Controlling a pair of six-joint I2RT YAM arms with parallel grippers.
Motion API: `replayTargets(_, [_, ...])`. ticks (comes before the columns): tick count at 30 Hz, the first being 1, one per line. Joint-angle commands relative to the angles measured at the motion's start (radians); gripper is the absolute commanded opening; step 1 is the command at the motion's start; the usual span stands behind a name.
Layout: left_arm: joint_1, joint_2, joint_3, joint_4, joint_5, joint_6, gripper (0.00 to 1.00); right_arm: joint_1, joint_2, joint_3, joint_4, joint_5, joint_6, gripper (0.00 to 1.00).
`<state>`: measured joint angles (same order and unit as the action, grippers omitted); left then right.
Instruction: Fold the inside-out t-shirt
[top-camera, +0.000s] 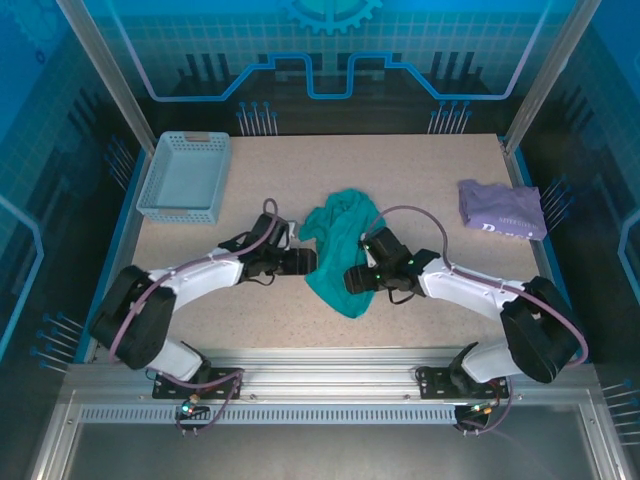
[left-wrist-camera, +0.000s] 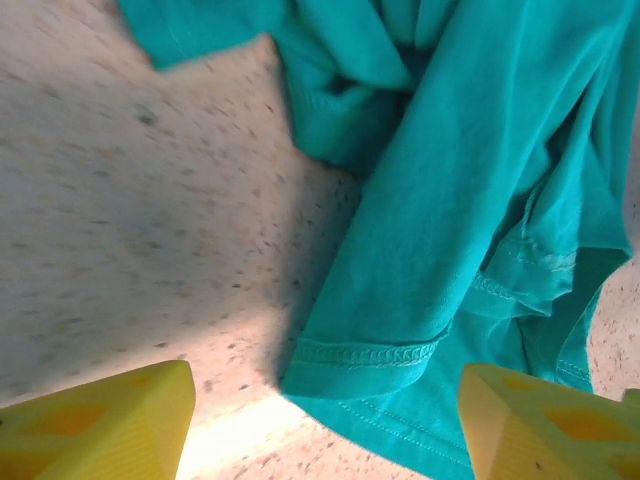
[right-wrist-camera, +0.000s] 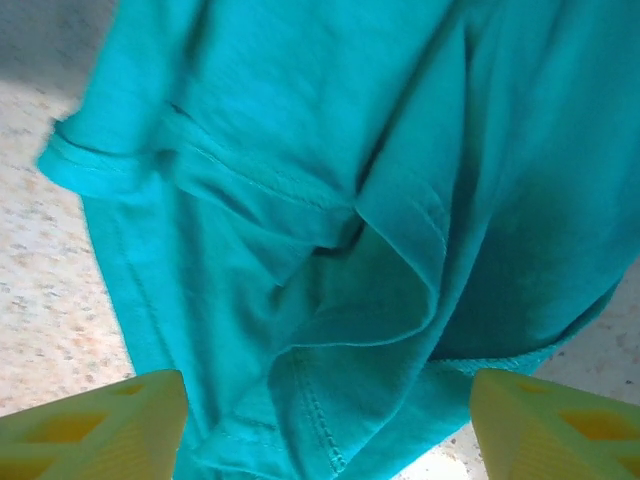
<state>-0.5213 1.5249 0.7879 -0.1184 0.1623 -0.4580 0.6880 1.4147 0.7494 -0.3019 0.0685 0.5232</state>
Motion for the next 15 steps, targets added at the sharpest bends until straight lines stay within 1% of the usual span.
replayTargets(1, [-0.019,0.093,0.046,0.099,0.084,0.007,0.64,0.022,0.054,-0.021,0.121,0.067,0.085,0.68])
replayTargets(3, [-0.023,0.152,0.068,0.123,0.103,0.004,0.54,0.020,0.093,-0.020,0.152,0.104,0.090,0.60])
replayTargets(6, [-0.023,0.204,0.081,0.156,0.135,-0.005,0.32,0.011,0.132,-0.007,0.198,0.120,0.070,0.42])
replayTargets(9, [-0.020,0.197,0.086,0.156,0.143,-0.001,0.09,0.007,0.114,0.023,0.189,0.135,0.021,0.19])
replayTargets(10, [-0.015,0.177,0.085,0.152,0.143,0.000,0.04,0.002,0.090,0.042,0.159,0.151,-0.005,0.08])
replayTargets(11, [-0.008,0.140,0.082,0.146,0.142,-0.002,0.00,-0.007,0.058,0.064,0.118,0.169,-0.035,0.00])
replayTargets(13, [0.011,0.038,0.068,0.144,0.137,-0.012,0.00,-0.032,-0.036,0.098,0.060,0.184,-0.088,0.00])
replayTargets(15, [0.025,-0.089,0.071,0.131,0.116,-0.024,0.00,-0.062,-0.159,0.124,0.047,0.155,-0.138,0.00])
